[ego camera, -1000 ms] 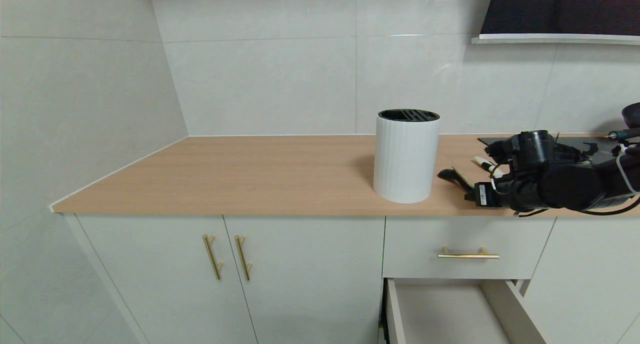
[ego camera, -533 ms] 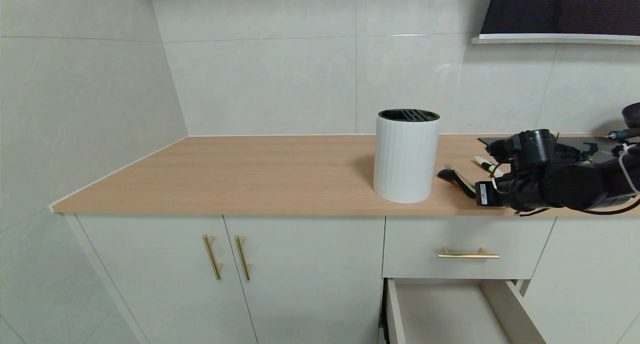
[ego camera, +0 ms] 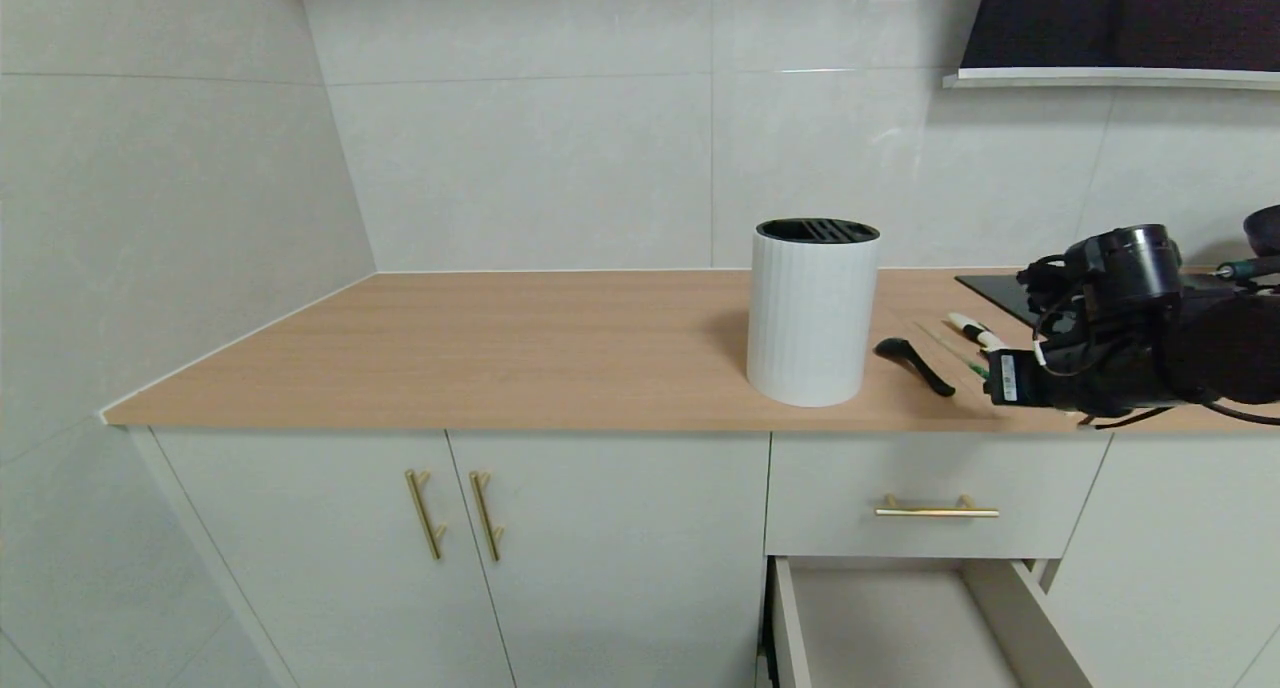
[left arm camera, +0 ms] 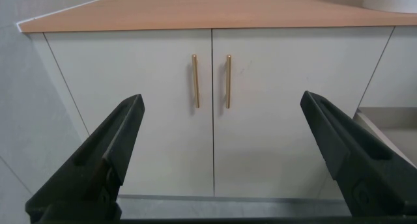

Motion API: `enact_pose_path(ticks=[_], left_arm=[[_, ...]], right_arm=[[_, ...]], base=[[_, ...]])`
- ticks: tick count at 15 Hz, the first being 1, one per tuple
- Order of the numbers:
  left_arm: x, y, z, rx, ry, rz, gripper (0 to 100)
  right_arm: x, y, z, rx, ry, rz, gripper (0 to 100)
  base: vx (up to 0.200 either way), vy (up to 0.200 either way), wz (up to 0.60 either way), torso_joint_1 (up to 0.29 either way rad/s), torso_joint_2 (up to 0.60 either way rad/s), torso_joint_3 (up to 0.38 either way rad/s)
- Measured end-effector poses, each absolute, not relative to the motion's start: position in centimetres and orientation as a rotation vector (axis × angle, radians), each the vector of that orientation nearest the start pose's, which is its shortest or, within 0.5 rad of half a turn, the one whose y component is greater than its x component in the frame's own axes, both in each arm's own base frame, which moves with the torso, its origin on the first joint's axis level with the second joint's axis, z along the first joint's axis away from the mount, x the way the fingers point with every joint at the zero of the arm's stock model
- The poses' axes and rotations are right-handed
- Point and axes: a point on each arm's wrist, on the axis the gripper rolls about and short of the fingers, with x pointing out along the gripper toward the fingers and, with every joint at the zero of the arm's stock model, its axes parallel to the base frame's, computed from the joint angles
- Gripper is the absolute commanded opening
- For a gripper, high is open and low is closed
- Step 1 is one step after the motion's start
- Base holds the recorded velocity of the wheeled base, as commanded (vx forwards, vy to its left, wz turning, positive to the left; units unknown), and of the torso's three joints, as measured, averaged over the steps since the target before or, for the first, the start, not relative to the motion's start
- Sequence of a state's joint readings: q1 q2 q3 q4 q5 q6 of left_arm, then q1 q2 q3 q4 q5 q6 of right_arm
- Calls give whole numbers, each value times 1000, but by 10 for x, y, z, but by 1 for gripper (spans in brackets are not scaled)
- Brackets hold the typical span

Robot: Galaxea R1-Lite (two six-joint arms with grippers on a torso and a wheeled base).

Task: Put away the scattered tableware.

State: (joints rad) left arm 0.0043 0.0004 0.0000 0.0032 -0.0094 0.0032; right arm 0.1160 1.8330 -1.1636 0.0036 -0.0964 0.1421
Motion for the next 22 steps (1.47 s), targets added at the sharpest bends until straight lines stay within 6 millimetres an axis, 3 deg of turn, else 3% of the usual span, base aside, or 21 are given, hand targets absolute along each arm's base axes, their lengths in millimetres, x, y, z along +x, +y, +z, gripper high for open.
enact_pose_path(ticks=[3, 6, 11, 17, 22], left_arm=[[-23, 0, 75, 3, 3, -5, 100], [-23, 0, 75, 3, 3, -5, 100], [-23, 0, 75, 3, 4, -5, 100], [-23, 0, 75, 3, 4, -5, 100], [-23, 0, 75, 3, 4, -5, 100]], right_arm=[[291, 33, 210, 86, 691, -2, 0], [244, 31, 229, 109, 668, 79, 0], [181, 28, 230, 17, 624, 178, 0], [143, 43, 226, -86, 576, 329, 0], [129, 57, 214, -144, 597, 450, 0]], base=[[0, 0, 0, 0, 0, 0], [0, 0, 0, 0, 0, 0], [0, 0, 0, 0, 0, 0], [0, 0, 0, 0, 0, 0], [0, 0, 0, -109, 250, 152]])
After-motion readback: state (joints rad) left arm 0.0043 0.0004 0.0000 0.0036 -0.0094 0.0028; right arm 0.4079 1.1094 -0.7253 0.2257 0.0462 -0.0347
